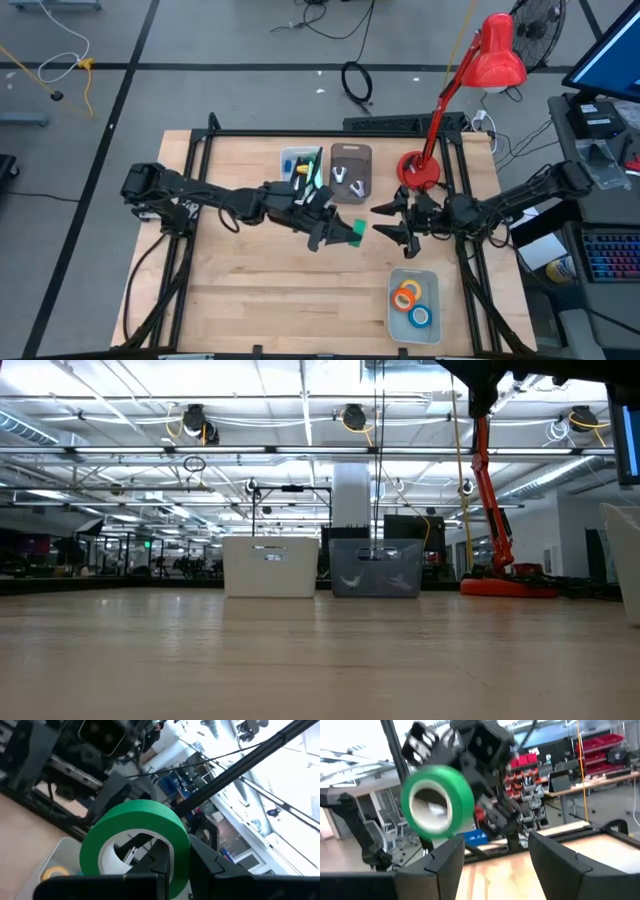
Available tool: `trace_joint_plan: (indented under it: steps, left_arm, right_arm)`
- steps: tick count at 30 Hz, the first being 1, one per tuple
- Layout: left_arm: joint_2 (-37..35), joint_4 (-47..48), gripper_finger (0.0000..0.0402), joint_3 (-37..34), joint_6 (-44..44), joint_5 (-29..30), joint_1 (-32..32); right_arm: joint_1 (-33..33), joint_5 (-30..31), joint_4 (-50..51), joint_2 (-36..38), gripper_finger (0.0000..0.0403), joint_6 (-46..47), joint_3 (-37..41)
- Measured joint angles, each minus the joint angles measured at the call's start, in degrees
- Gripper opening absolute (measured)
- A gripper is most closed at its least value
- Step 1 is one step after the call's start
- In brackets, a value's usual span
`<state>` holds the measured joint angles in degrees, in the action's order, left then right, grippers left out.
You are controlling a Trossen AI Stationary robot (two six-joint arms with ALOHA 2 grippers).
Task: Pick and place Stapler, Stapler remover, tape
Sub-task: Put the green tape into the gray bin
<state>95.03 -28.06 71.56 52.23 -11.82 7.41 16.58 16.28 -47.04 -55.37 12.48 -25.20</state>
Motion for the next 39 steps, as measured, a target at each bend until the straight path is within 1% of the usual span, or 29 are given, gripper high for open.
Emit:
trace_joint_plan:
  steps: [6, 10, 19, 22, 29, 34, 39]
  left_arm:
    - [0.3, 1.4, 0.0035, 0.1, -1.0, 0.3, 0.0]
    - [0.4, 2.3, 0.0035, 0.1, -1.8, 0.3, 0.0]
    - [0.4, 2.3, 0.0035, 0.1, -2.6, 0.7, -0.1]
    - [0.4, 2.3, 0.0035, 0.1, -2.6, 0.7, -0.1]
    - [0.4, 2.2, 0.0035, 0.0, -2.8, 0.9, -0.2]
    - [0.4, 1.8, 0.0035, 0.0, -2.9, 0.9, -0.4]
    - [0.4, 1.8, 0.0035, 0.0, -3.0, 1.1, -0.6]
  right_arm:
    - [0.0, -0.1, 0.3, -2.4, 0.0235, 0.3, -2.6]
    - [-0.1, -1.6, 0.6, -4.1, 0.0246, 0.6, -4.1]
    - [-0.8, -1.7, 0.6, -6.9, 0.0240, 3.8, -5.5]
    - [-1.0, -3.0, 0.3, -8.0, 0.0234, 3.7, -6.6]
    - [-1.6, -3.9, 0.7, -9.8, 0.0212, 3.2, -7.5]
    - [-1.7, -4.6, 1.4, -9.8, 0.0183, 3.3, -7.6]
    - [-1.7, -4.8, 1.9, -9.7, 0.0141, 3.3, -7.6]
